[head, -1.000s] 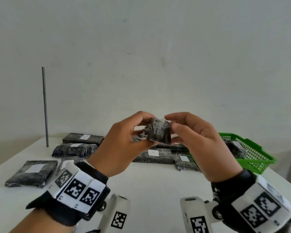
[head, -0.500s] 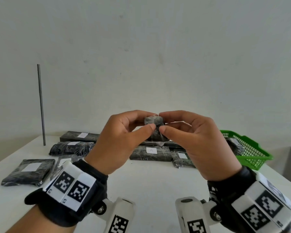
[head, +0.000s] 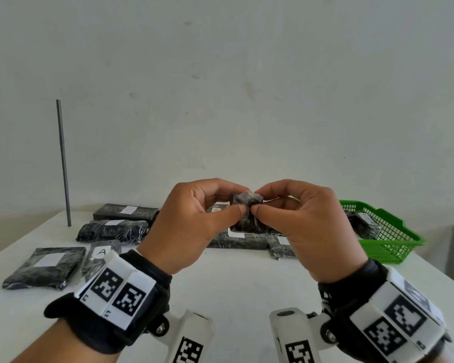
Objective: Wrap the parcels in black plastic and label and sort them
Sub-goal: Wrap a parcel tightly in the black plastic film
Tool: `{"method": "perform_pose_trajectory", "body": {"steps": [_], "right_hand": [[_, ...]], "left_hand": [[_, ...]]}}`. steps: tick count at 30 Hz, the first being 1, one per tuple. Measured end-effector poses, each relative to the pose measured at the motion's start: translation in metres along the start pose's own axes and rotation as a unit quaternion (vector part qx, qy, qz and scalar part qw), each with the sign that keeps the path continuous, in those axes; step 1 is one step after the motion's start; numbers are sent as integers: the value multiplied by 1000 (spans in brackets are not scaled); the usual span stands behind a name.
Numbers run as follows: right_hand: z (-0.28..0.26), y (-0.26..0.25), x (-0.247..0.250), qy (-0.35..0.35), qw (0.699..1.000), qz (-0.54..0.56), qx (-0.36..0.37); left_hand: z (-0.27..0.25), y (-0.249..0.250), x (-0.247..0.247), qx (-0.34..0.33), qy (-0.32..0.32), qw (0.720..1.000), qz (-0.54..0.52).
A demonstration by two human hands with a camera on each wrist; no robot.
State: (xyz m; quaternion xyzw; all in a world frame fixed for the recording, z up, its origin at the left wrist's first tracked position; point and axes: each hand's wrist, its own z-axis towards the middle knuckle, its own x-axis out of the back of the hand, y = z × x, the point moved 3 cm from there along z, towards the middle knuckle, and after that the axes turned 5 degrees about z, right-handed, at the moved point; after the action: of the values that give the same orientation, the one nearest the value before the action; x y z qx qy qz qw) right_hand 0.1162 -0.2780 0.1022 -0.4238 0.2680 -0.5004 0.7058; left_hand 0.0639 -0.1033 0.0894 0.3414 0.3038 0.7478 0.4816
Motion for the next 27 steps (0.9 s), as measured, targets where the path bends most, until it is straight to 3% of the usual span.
{"method": "perform_pose_trajectory", "body": {"steps": [4, 10, 14, 18, 22, 27], "right_hand": [[1, 3, 1, -8, 1000, -4, -12], [7, 4, 11, 27, 998, 44, -24], [7, 2, 12, -9, 996, 78, -28], [-1, -5, 12, -100, 993, 57, -10], [0, -6, 13, -81, 996, 17, 33], [0, -7, 13, -100, 995, 6, 19]], "left_hand": [[2, -2, 0, 10, -8, 1000, -14], [1, -3, -4, 9, -100, 993, -64], [4, -1, 2, -8, -84, 996, -39], [4, 5, 6, -27, -58, 996, -57], [4, 5, 5, -41, -47, 998, -30], [3, 7, 6, -34, -59, 997, -41]]}}
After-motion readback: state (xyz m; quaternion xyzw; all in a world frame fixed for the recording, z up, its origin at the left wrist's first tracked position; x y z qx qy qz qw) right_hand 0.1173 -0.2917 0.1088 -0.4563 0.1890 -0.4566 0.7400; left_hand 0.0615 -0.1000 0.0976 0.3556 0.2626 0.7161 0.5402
